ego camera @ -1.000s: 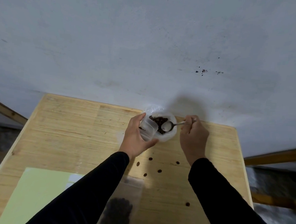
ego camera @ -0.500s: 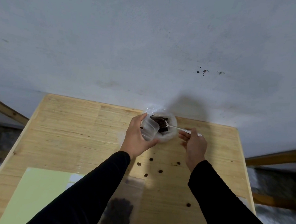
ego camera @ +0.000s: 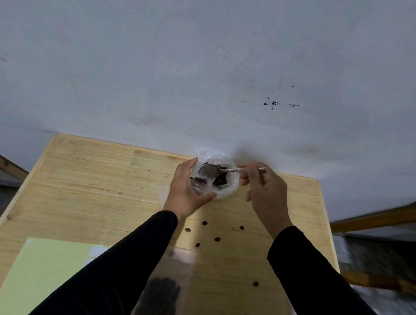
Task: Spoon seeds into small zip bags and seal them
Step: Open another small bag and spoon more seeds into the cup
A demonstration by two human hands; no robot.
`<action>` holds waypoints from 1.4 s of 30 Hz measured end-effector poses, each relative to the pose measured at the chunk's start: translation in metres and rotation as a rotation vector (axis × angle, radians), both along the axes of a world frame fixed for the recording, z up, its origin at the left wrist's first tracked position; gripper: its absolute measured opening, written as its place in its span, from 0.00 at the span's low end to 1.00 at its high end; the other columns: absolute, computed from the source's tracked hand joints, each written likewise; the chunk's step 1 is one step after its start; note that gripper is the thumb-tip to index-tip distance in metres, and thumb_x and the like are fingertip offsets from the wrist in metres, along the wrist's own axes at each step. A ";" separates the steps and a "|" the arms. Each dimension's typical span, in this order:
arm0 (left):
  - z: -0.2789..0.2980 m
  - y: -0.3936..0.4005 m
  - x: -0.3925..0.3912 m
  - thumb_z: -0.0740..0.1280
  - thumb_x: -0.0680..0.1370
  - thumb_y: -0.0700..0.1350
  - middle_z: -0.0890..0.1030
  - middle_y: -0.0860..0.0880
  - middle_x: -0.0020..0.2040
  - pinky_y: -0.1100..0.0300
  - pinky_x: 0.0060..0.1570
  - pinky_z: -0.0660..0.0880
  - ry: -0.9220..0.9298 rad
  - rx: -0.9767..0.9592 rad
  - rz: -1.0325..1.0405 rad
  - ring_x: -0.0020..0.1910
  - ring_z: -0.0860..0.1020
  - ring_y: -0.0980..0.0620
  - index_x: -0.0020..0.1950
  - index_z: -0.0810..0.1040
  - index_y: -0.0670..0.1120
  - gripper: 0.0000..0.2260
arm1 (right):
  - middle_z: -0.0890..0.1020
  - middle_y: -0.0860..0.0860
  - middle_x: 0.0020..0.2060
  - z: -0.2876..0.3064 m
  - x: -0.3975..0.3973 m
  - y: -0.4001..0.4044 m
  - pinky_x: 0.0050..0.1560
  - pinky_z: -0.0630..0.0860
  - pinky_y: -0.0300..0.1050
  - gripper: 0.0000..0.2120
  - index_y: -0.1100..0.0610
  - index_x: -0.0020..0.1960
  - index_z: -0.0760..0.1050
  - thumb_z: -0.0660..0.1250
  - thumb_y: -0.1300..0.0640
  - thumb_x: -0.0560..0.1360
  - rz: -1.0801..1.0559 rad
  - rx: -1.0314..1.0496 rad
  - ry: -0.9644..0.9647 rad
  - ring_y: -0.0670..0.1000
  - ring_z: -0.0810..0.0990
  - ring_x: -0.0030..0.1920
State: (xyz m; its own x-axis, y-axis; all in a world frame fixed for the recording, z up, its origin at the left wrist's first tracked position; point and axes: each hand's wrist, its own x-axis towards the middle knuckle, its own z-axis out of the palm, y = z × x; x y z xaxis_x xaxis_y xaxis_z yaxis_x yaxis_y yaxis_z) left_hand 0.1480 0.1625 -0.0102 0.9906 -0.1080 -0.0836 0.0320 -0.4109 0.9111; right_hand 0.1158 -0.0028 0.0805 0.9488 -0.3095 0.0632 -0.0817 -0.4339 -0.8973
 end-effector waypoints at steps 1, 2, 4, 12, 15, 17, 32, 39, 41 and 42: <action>0.000 0.001 0.000 0.79 0.64 0.48 0.64 0.53 0.70 0.67 0.65 0.61 0.000 -0.002 0.002 0.68 0.64 0.57 0.74 0.60 0.50 0.43 | 0.79 0.45 0.35 -0.001 -0.002 -0.001 0.32 0.73 0.35 0.08 0.55 0.47 0.80 0.63 0.54 0.78 0.042 -0.089 -0.034 0.39 0.75 0.28; 0.000 0.001 0.000 0.79 0.64 0.48 0.64 0.53 0.70 0.67 0.65 0.61 -0.002 -0.003 0.004 0.68 0.64 0.57 0.74 0.60 0.50 0.43 | 0.79 0.43 0.36 -0.003 -0.005 -0.004 0.34 0.73 0.34 0.07 0.55 0.48 0.81 0.65 0.54 0.77 0.077 -0.171 -0.068 0.38 0.75 0.30; -0.001 0.001 -0.001 0.79 0.64 0.49 0.64 0.52 0.70 0.68 0.64 0.61 -0.014 0.000 0.009 0.68 0.65 0.57 0.74 0.60 0.50 0.43 | 0.80 0.43 0.38 -0.006 -0.010 -0.010 0.38 0.72 0.26 0.05 0.56 0.47 0.82 0.69 0.57 0.74 0.125 -0.304 -0.125 0.36 0.77 0.37; 0.001 -0.002 -0.003 0.79 0.65 0.49 0.64 0.52 0.71 0.67 0.65 0.60 -0.016 -0.018 0.001 0.67 0.64 0.59 0.74 0.59 0.49 0.43 | 0.81 0.41 0.36 -0.018 -0.040 -0.043 0.41 0.68 0.27 0.05 0.52 0.47 0.83 0.71 0.56 0.72 0.201 -0.436 0.286 0.41 0.77 0.39; 0.000 -0.003 -0.005 0.78 0.66 0.50 0.63 0.52 0.71 0.65 0.66 0.60 -0.015 -0.023 0.015 0.69 0.63 0.57 0.74 0.59 0.49 0.43 | 0.84 0.45 0.37 -0.038 -0.049 -0.057 0.38 0.72 0.31 0.05 0.52 0.43 0.84 0.71 0.61 0.71 -0.067 0.040 0.348 0.42 0.79 0.37; 0.000 -0.004 -0.007 0.78 0.66 0.50 0.63 0.51 0.72 0.63 0.68 0.60 -0.030 0.006 0.026 0.69 0.63 0.56 0.74 0.58 0.49 0.43 | 0.84 0.48 0.37 -0.056 -0.052 -0.068 0.37 0.73 0.35 0.06 0.56 0.46 0.83 0.71 0.64 0.71 -0.250 0.252 0.396 0.44 0.77 0.35; 0.023 -0.024 -0.034 0.78 0.65 0.51 0.65 0.51 0.69 0.66 0.68 0.61 -0.141 0.085 0.141 0.67 0.65 0.59 0.74 0.60 0.47 0.43 | 0.85 0.53 0.41 -0.089 -0.048 -0.098 0.42 0.68 0.36 0.08 0.58 0.47 0.83 0.70 0.55 0.72 -0.291 -0.112 0.452 0.49 0.79 0.40; 0.057 -0.035 -0.057 0.78 0.62 0.54 0.66 0.51 0.67 0.72 0.66 0.61 -0.251 0.056 0.074 0.66 0.66 0.59 0.74 0.60 0.47 0.45 | 0.80 0.46 0.30 -0.005 -0.035 -0.038 0.35 0.76 0.36 0.04 0.46 0.40 0.81 0.69 0.50 0.73 0.104 0.277 0.230 0.44 0.76 0.30; 0.066 -0.037 -0.064 0.76 0.62 0.59 0.65 0.50 0.68 0.68 0.66 0.62 -0.267 0.036 0.026 0.67 0.66 0.58 0.74 0.60 0.48 0.46 | 0.80 0.44 0.29 0.013 -0.035 -0.021 0.37 0.75 0.37 0.04 0.48 0.41 0.81 0.69 0.51 0.73 0.186 0.282 0.208 0.44 0.76 0.30; 0.072 -0.037 -0.067 0.76 0.62 0.61 0.65 0.51 0.68 0.68 0.66 0.62 -0.267 0.031 -0.003 0.68 0.65 0.58 0.74 0.59 0.49 0.47 | 0.79 0.44 0.28 0.019 -0.035 -0.015 0.36 0.75 0.36 0.05 0.51 0.41 0.82 0.69 0.54 0.74 0.210 0.274 0.181 0.44 0.75 0.29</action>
